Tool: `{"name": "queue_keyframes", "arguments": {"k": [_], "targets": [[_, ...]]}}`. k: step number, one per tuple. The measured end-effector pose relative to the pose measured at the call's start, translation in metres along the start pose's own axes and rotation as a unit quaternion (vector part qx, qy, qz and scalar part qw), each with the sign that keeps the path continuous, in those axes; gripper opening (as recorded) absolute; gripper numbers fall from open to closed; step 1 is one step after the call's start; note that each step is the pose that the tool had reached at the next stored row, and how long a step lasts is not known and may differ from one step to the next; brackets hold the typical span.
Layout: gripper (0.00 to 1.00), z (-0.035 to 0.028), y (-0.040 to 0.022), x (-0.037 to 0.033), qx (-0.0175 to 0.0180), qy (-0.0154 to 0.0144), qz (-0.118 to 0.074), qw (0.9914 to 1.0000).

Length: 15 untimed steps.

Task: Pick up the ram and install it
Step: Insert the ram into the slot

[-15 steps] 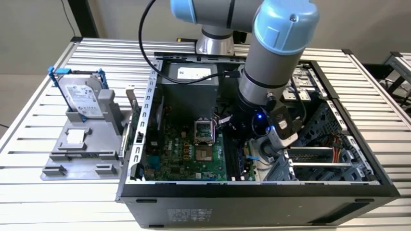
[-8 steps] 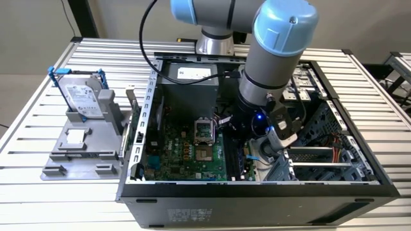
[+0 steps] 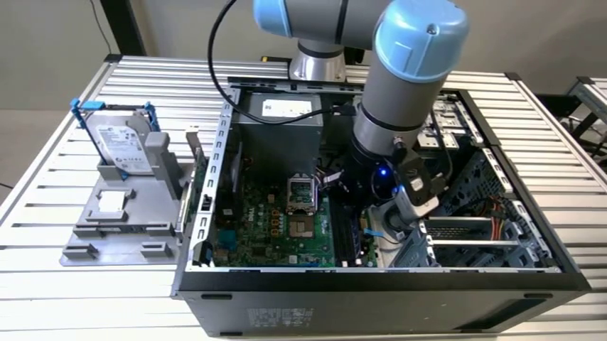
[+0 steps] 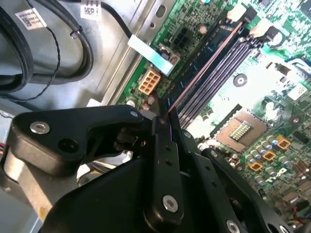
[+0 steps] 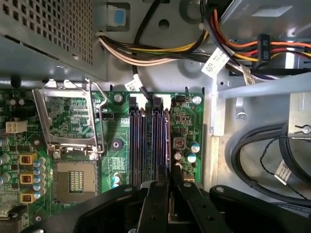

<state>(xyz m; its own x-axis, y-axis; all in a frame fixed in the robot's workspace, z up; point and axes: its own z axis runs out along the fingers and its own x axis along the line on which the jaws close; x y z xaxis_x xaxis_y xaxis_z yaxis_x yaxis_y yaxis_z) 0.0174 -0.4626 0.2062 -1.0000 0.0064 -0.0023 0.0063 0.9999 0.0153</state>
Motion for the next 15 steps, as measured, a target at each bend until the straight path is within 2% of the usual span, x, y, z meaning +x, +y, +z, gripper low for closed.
{"name": "queue_keyframes", "arguments": {"k": [4, 11, 12, 13, 14, 15], "targets": [[0.00, 0.0018, 0.0008, -0.0001, 0.0010, 0.0002, 0.000, 1.00000], [0.00, 0.0020, 0.0010, -0.0001, 0.0008, 0.0002, 0.000, 1.00000], [0.00, 0.0038, 0.0020, -0.0003, -0.0025, -0.0004, 0.000, 1.00000], [1.00, 0.0047, 0.0020, -0.0004, -0.0028, -0.0008, 0.000, 1.00000], [1.00, 0.0038, 0.0016, -0.0003, -0.0015, -0.0004, 0.000, 1.00000], [1.00, -0.0011, 0.0010, -0.0001, -0.0005, -0.0001, 0.001, 1.00000]]}}
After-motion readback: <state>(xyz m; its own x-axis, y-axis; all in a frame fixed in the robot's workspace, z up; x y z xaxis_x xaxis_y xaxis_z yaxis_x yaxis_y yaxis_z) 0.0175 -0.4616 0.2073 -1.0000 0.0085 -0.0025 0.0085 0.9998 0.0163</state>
